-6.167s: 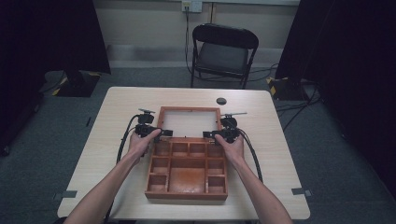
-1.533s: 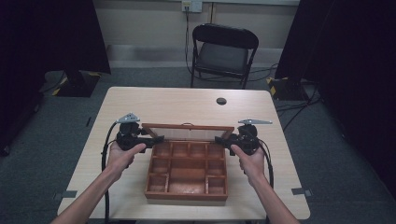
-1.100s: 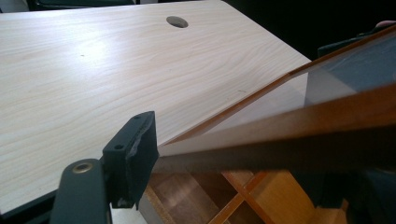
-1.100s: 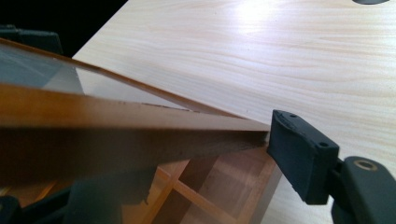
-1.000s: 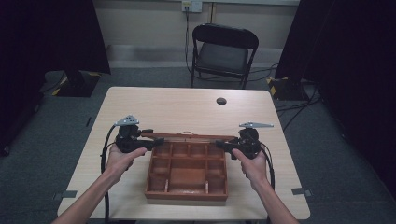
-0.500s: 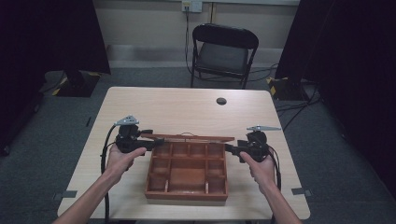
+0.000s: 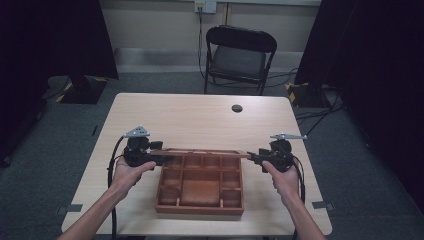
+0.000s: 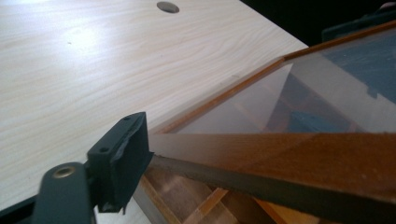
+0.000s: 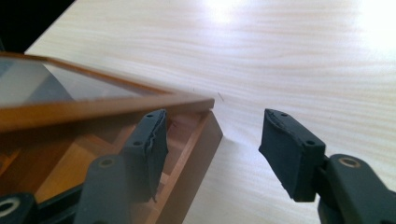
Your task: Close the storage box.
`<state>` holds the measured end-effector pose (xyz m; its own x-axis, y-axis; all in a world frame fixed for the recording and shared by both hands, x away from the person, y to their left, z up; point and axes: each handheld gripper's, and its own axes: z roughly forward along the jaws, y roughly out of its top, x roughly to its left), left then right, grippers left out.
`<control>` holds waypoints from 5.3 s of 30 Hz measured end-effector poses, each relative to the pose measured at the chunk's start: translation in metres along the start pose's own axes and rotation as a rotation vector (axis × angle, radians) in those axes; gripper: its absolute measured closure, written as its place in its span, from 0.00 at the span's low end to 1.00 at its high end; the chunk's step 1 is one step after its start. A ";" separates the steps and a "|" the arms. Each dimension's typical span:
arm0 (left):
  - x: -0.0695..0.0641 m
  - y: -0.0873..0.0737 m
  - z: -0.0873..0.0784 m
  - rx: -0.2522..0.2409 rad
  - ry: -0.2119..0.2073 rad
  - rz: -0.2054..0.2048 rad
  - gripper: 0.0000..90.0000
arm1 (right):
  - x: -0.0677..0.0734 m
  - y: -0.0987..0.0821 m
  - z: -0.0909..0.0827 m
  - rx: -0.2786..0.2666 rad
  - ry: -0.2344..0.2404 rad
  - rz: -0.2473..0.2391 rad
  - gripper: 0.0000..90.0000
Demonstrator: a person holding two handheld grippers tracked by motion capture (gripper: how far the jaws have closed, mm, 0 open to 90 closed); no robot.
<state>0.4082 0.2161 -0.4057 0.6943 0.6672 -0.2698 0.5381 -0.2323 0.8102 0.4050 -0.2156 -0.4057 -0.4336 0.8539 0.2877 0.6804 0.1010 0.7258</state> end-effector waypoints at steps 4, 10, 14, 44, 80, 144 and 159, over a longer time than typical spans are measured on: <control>-0.001 -0.001 0.000 -0.009 -0.001 -0.009 0.21 | 0.000 0.004 -0.003 -0.008 0.004 -0.002 0.46; -0.003 -0.002 -0.002 -0.002 0.025 0.012 0.19 | 0.007 0.020 -0.013 -0.021 0.051 -0.003 0.45; -0.003 -0.003 -0.001 -0.006 0.032 0.002 0.19 | 0.017 0.036 -0.025 -0.059 0.092 -0.031 0.44; -0.002 -0.020 -0.005 0.020 0.071 0.024 0.17 | 0.137 0.070 -0.011 0.071 0.452 -0.320 0.61; 0.001 -0.025 -0.001 0.059 0.073 0.029 0.18 | 0.135 0.056 0.009 0.226 0.559 -0.329 0.91; 0.041 -0.038 -0.020 0.106 0.139 -0.025 0.22 | 0.131 -0.031 0.040 0.315 0.534 -0.484 0.91; 0.041 -0.038 -0.019 0.118 0.135 -0.029 0.22 | 0.132 -0.040 0.050 0.351 0.519 -0.471 0.91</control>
<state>0.4068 0.2659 -0.4378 0.6114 0.7618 -0.2139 0.6152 -0.2876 0.7341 0.3505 -0.0814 -0.4283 -0.8850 0.3417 0.3162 0.4652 0.6228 0.6291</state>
